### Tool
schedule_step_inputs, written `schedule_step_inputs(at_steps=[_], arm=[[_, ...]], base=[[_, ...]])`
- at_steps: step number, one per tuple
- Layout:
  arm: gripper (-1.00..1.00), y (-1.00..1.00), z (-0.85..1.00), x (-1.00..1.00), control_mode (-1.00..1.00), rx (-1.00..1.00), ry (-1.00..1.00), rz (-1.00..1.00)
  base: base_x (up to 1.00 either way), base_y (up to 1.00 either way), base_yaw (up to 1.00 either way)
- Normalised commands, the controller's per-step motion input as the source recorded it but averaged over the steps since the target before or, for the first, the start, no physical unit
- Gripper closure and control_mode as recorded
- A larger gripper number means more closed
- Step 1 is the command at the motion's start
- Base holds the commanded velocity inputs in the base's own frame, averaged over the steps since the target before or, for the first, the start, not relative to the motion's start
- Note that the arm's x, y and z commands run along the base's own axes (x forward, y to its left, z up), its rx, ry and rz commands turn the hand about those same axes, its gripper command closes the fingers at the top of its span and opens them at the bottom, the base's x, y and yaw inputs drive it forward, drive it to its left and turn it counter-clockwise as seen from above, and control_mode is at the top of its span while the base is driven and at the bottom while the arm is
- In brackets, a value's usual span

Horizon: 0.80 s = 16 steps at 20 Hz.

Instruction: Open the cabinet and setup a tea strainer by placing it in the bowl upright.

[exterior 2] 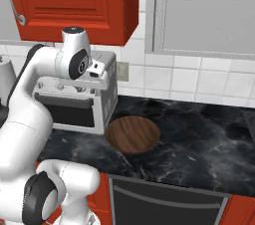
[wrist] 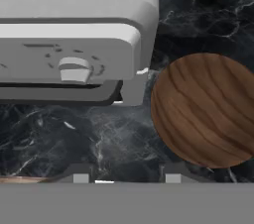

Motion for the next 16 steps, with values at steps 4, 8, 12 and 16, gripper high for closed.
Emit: schedule_step_inputs(at_steps=[4,8,12,16], arm=[[-1.0,0.18,0.07,-0.12,-1.0,0.0,-0.1,0.0],[-1.0,0.53,0.85,-0.09,-1.0,-0.01,-0.36,0.0],[-1.0,0.64,1.0,-0.16,-1.0,-0.1,-0.5,0.0],[-1.0,0.79,1.0,-0.15,-1.0,-0.21,-0.45,0.0]], base=[[0.0,0.0,0.0],[0.0,0.0,0.0],[0.0,0.0,0.0],[0.0,0.0,0.0]])
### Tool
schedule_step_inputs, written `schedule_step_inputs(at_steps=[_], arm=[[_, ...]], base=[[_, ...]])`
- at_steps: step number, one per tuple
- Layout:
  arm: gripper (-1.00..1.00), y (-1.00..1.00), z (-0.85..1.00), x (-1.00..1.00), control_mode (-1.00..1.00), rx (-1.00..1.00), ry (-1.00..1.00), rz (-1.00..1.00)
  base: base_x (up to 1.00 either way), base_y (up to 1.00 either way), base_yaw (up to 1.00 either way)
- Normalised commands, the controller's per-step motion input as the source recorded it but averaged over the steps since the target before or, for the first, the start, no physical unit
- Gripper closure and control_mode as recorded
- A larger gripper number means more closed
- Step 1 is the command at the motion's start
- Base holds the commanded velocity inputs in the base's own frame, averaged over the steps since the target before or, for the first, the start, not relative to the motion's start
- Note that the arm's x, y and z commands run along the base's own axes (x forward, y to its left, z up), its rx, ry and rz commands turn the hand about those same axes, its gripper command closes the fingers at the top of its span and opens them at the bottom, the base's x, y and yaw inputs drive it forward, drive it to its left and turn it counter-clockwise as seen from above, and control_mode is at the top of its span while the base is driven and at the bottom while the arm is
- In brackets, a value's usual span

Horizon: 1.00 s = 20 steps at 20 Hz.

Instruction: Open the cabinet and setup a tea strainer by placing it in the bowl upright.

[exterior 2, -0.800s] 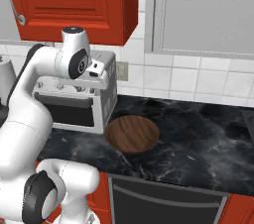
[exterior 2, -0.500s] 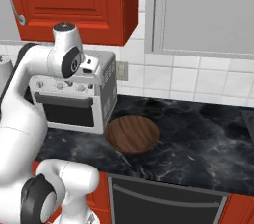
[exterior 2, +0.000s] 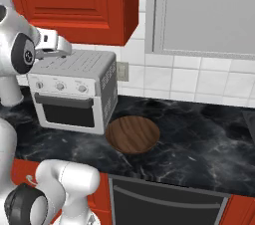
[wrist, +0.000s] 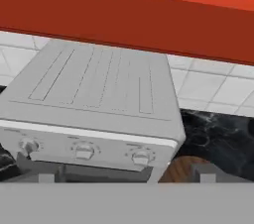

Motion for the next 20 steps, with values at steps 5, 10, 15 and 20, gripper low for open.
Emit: schedule_step_inputs(at_steps=[5,10,15,20], arm=[[-1.0,0.42,1.0,-0.3,-1.0,-0.07,-0.31,0.0],[-1.0,0.17,0.7,-0.17,-1.0,0.11,-0.12,0.0],[-1.0,0.19,0.03,0.02,-1.0,0.05,-0.15,0.02],[-1.0,0.58,0.15,0.4,-1.0,-0.02,0.13,0.15]], base=[[0.0,0.0,0.0],[0.0,0.0,0.0],[0.0,0.0,0.0],[0.0,0.0,0.0]])
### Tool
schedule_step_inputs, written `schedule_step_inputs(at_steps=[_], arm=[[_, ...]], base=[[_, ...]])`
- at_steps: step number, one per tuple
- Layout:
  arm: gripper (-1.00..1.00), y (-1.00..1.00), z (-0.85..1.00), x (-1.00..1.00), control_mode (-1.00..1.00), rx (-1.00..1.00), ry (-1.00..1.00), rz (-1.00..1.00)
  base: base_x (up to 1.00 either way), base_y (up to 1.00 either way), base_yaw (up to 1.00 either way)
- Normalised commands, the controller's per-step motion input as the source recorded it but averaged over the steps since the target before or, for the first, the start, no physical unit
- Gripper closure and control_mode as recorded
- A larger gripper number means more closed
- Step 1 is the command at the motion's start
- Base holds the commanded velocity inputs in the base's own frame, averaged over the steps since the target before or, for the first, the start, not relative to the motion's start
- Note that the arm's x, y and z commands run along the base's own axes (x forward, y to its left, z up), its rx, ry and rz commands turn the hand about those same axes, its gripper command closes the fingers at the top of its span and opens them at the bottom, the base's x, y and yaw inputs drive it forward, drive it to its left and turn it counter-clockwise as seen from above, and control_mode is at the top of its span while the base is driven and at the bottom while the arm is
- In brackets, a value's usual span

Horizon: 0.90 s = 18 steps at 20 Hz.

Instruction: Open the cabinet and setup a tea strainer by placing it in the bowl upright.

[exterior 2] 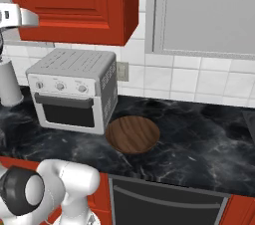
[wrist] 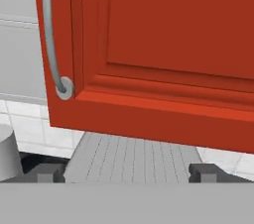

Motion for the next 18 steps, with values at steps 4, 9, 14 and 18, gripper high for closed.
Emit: schedule_step_inputs(at_steps=[4,9,14,18], arm=[[-1.0,0.35,0.29,0.41,-1.0,0.07,0.11,0.01],[-1.0,0.37,0.0,0.2,-1.0,0.0,-0.03,0.0],[-1.0,0.2,0.05,0.36,-1.0,-0.04,0.03,0.0],[-1.0,0.39,0.1,0.2,-1.0,-0.04,0.0,0.01]], base=[[0.0,0.0,0.0],[0.0,0.0,0.0],[0.0,0.0,0.0],[0.0,0.0,0.0]])
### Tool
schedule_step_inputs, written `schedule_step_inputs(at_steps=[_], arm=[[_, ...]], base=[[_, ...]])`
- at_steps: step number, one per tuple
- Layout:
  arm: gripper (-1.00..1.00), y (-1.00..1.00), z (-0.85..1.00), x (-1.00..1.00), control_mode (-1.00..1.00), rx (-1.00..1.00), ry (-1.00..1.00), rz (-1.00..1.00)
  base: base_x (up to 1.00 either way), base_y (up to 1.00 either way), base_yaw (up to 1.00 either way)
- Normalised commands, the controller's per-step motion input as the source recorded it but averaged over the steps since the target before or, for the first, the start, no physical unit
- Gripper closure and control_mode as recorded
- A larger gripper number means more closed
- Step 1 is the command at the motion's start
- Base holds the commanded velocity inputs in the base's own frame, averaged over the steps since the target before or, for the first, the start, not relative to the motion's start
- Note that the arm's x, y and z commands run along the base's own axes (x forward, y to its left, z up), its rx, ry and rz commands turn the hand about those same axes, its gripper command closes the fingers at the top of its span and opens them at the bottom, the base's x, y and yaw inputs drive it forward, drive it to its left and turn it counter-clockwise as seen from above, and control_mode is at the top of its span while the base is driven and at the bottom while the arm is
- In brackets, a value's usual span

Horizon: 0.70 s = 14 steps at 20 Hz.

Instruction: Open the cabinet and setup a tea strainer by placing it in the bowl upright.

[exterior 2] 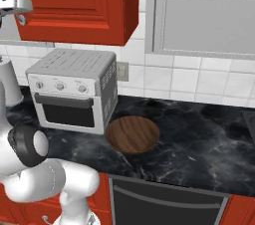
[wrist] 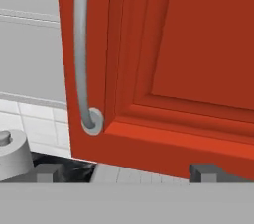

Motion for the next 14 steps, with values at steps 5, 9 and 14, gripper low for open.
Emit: schedule_step_inputs(at_steps=[5,9,14], arm=[[-1.0,0.28,0.0,0.1,-1.0,-0.04,0.0,0.0],[-1.0,0.18,0.0,0.36,-1.0,-0.01,0.0,-0.01],[-1.0,0.22,0.0,0.45,-1.0,0.0,0.0,-0.06]], base=[[0.0,0.0,0.0],[0.0,0.0,0.0],[0.0,0.0,0.0]])
